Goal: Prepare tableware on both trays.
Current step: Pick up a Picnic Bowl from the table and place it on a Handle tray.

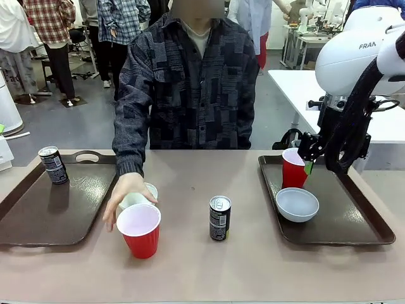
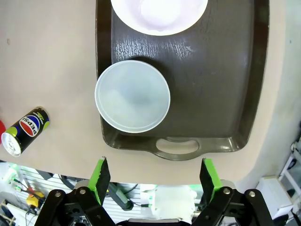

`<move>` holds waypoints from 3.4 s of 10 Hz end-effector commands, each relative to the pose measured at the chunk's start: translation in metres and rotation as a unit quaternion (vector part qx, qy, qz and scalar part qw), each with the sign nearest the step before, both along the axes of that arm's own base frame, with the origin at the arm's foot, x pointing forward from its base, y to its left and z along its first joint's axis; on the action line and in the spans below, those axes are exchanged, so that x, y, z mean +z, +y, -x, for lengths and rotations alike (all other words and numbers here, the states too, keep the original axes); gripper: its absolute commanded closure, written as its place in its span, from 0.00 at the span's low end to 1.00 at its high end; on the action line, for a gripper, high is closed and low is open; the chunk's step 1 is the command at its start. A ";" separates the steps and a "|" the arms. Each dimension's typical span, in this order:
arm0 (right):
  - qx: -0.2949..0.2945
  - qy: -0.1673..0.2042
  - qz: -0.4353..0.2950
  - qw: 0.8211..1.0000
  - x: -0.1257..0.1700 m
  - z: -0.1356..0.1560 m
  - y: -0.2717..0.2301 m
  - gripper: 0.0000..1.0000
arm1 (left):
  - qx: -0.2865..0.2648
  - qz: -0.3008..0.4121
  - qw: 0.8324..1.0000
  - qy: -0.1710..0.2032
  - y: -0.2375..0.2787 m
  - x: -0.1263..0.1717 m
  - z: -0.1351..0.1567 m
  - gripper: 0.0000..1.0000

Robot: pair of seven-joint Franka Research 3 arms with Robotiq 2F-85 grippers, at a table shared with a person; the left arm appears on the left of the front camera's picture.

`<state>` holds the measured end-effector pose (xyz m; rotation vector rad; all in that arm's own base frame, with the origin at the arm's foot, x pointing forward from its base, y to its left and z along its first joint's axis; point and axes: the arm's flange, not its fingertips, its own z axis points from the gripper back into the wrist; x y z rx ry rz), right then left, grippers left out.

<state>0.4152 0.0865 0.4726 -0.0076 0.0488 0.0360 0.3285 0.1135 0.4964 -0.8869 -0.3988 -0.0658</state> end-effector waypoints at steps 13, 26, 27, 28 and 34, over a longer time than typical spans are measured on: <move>-0.014 0.052 -0.448 0.893 -0.006 0.039 -0.130 0.01 | -0.207 -0.418 0.883 0.052 -0.164 -0.009 -0.020 0.00; -0.033 0.028 -0.495 0.868 0.005 0.073 -0.180 0.01 | -0.092 -0.401 0.911 0.008 -0.214 -0.029 -0.053 0.00; -0.035 0.023 -0.499 0.865 0.006 0.079 -0.185 0.01 | -0.091 -0.408 0.908 0.009 -0.225 -0.038 -0.058 0.00; -0.034 0.024 -0.499 0.866 0.006 0.081 -0.185 0.01 | -0.092 -0.421 0.903 0.005 -0.235 -0.046 -0.062 0.00; -0.042 0.030 -0.499 0.865 0.010 0.070 -0.184 0.01 | -0.192 -0.420 0.887 0.012 -0.166 -0.002 0.035 0.00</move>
